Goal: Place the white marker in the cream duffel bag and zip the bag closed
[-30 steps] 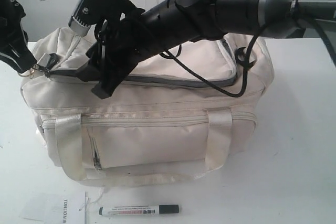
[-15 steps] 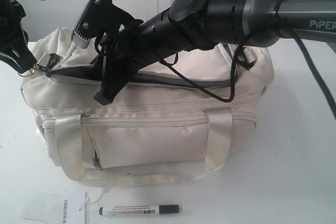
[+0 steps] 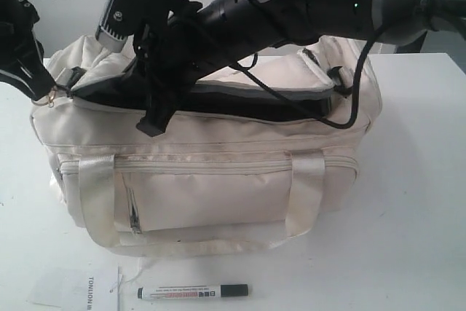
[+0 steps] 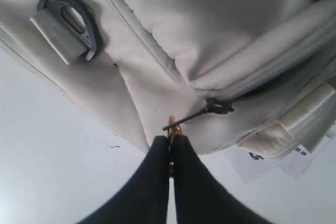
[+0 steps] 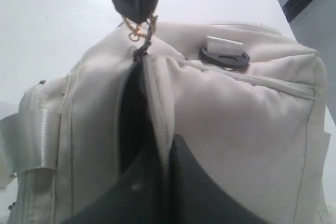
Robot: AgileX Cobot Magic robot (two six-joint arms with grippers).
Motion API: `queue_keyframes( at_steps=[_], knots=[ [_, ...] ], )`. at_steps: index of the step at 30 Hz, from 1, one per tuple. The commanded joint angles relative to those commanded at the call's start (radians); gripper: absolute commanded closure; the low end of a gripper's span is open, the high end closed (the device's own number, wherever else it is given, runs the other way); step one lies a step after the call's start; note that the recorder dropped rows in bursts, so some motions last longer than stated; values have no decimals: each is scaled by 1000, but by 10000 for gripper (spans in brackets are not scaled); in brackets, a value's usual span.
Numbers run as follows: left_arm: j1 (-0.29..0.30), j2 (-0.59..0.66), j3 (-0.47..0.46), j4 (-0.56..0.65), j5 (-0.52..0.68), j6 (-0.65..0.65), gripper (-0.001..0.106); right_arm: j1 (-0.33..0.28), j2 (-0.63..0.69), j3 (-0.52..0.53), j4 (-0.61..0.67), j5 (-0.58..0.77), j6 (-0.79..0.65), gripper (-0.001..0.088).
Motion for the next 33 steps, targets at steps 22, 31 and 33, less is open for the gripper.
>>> queue_keyframes(
  at_steps=[22, 31, 33],
  knots=[
    [0, 7, 0, 53, -18, -111, 637, -39, 0, 0, -62, 28, 52, 868],
    [0, -90, 0, 33, 43, -259, 341, -39, 2, 0, -63, 28, 79, 868],
    [0, -129, 11, -22, 40, -283, 369, -39, 2, 0, -63, 28, 87, 868]
  ],
)
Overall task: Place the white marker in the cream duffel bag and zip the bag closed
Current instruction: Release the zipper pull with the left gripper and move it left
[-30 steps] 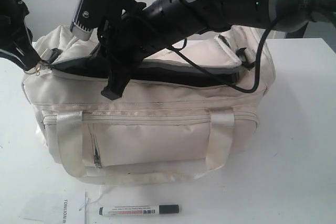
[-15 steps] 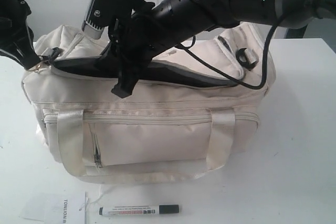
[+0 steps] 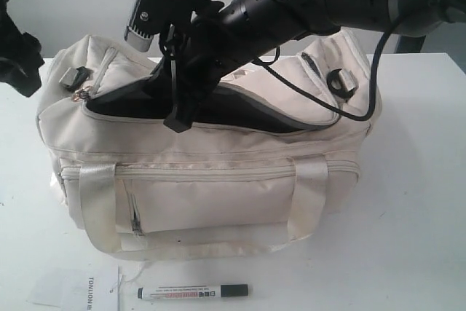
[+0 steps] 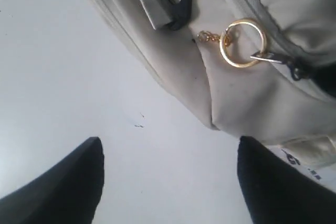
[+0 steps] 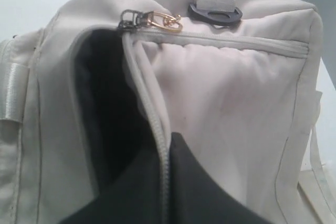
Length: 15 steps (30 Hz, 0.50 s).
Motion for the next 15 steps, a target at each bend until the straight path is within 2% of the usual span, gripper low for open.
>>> queue_keyframes(
  at_steps=[6, 10, 15],
  knots=[
    [0, -89, 165, -191, -134, -166, 369, 0, 0, 0, 0, 10, 2, 868],
    [0, -145, 286, -196, -238, -370, 370, 0, 0, 0, 0, 24, 22, 868],
    [0, -216, 401, -198, -339, -535, 370, 0, 0, 0, 0, 26, 47, 868]
  ],
)
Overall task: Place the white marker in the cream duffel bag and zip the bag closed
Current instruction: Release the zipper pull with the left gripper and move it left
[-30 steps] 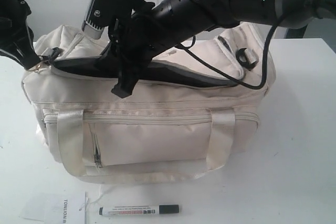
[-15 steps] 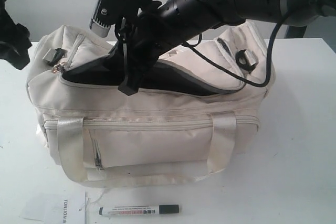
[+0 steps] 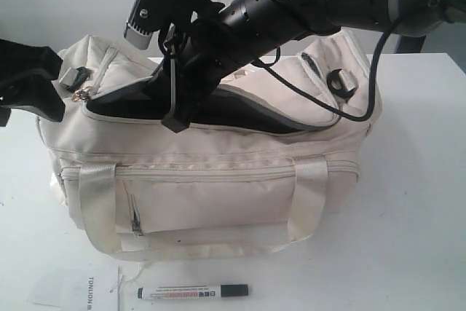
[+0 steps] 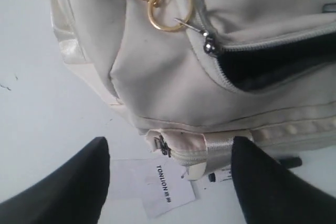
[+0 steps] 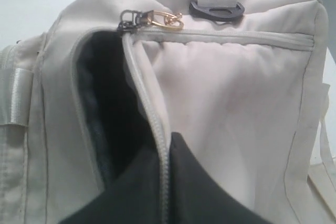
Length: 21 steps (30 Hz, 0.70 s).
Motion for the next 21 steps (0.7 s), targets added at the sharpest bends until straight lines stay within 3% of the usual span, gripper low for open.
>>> queue_keyframes(
  at_steps=[4, 7, 12, 21],
  knots=[
    [0, -32, 108, -28, -94, -192, 370, 0, 0, 0, 0, 2, 6, 868],
    [-2, -32, 224, -184, -297, -207, 370, 0, 0, 0, 0, 4, 29, 868],
    [-2, -29, 356, -204, -496, -209, 370, 0, 0, 0, 0, 4, 31, 868],
    [-2, 32, 393, -204, -630, -199, 373, 0, 0, 0, 0, -6, 31, 868]
  ],
)
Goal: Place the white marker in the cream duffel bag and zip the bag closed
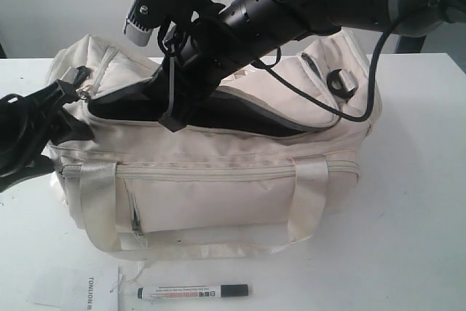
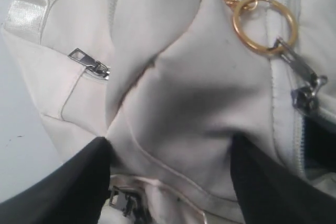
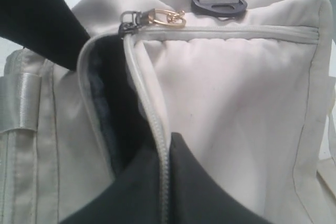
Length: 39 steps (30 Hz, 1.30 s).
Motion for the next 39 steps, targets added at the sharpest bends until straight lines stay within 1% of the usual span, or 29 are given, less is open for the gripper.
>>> queue_keyframes(
  at_steps=[1, 2, 3, 6, 8, 9, 12, 14, 21, 24, 29, 34, 39],
  knots=[
    [0, 8, 0, 0, 0, 14, 389, 0, 0, 0, 0, 0, 0, 868],
    [0, 14, 0, 0, 0, 31, 427, 0, 0, 0, 0, 0, 0, 868],
    [0, 19, 0, 0, 0, 46, 490, 0, 0, 0, 0, 0, 0, 868],
    [0, 23, 0, 13, -7, 74, 778, 0, 0, 0, 0, 0, 0, 868],
    [0, 23, 0, 13, -14, 99, 1018, 0, 0, 0, 0, -7, 0, 868],
    [0, 23, 0, 16, -17, 111, 1048, 0, 0, 0, 0, -11, 0, 868],
    [0, 23, 0, 16, -17, 124, 1046, 0, 0, 0, 0, -40, 0, 868],
    [0, 23, 0, 16, -21, 124, 1046, 0, 0, 0, 0, -85, 0, 868],
    [0, 23, 0, 16, -22, 124, 1046, 0, 0, -5, 0, -360, 0, 868],
    [0, 23, 0, 16, -23, 157, 1046, 0, 0, -5, 0, -476, 0, 868],
    [0, 23, 0, 16, -32, 163, 1046, 0, 0, -5, 0, -663, -2, 868],
    [0, 23, 0, 16, -34, 163, 1046, 0, 0, -5, 0, -823, -2, 868],
    [0, 23, 0, 16, -34, 163, 1046, 0, 0, -5, 0, -933, 28, 868]
  ],
)
